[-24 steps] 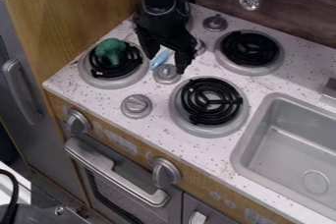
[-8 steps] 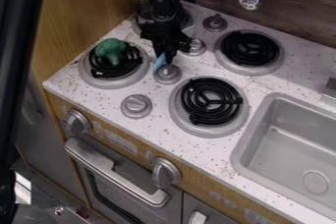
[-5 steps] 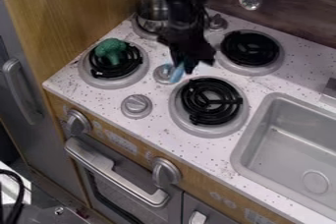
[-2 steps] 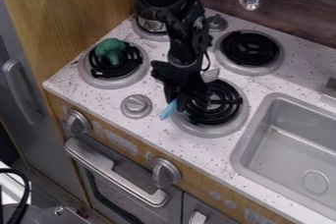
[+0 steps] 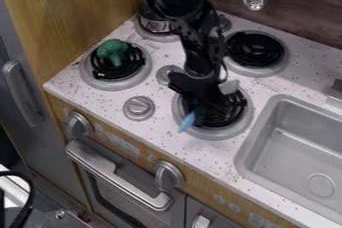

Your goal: Take the blue spatula and put it to the right lower burner

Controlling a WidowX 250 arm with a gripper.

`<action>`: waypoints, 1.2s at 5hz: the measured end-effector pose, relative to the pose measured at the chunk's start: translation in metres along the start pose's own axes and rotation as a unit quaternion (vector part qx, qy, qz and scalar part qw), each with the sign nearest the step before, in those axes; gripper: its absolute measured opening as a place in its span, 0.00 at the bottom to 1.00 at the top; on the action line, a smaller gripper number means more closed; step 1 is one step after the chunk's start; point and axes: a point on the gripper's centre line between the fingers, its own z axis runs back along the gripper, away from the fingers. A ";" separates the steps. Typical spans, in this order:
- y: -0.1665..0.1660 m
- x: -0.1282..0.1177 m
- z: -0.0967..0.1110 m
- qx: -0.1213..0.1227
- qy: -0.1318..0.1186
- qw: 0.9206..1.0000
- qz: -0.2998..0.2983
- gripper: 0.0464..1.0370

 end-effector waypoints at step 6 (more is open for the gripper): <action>0.015 0.030 0.047 0.003 -0.061 0.998 0.033 0.96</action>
